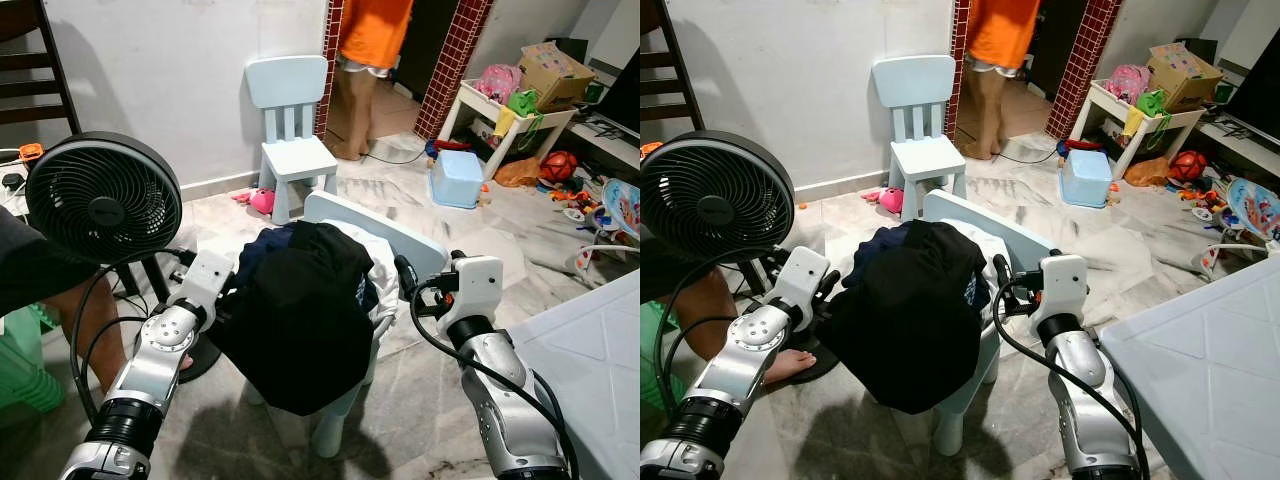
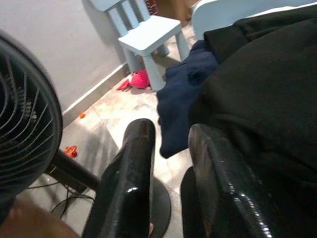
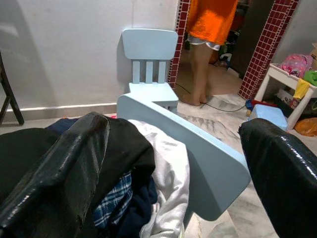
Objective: Hang hanger
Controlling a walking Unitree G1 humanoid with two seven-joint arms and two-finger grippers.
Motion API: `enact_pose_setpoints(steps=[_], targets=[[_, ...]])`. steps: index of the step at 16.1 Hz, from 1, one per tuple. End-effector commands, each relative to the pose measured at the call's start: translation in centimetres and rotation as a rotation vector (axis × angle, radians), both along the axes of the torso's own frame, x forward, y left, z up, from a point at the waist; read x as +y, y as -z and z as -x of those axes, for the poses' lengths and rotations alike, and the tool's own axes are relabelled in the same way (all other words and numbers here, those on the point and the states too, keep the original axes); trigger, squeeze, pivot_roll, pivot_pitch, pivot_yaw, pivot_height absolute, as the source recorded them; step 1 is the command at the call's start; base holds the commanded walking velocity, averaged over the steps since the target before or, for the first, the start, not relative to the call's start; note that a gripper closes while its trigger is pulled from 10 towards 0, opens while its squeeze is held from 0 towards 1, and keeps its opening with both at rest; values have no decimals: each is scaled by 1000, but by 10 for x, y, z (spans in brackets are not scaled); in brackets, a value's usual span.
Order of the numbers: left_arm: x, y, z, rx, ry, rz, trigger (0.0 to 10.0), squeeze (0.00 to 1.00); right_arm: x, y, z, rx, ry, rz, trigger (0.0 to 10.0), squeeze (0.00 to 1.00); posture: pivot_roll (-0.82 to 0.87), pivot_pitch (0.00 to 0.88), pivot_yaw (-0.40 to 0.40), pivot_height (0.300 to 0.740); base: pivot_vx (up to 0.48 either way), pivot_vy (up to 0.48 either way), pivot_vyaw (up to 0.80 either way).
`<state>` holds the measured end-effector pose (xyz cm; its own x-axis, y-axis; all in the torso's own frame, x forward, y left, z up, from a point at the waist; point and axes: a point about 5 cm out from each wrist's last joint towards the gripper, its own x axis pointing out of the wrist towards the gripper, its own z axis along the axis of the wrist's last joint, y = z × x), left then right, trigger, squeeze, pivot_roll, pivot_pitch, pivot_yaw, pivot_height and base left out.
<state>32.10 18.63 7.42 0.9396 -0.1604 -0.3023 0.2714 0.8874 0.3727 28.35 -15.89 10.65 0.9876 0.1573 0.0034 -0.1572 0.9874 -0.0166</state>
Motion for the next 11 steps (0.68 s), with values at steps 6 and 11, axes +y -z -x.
enact_pose_setpoints(steps=[6,11], targets=[[-4,-16,3,-112,-133,193,10000,1000,-3,-9,-2,-29,4,16,10000,0,-33,0,-80,740,0,0,0],[8,4,45,-85,-457,439,10000,1000,0,-10,-4,-27,-4,13,10000,0,-8,0,-86,740,0,0,0]])
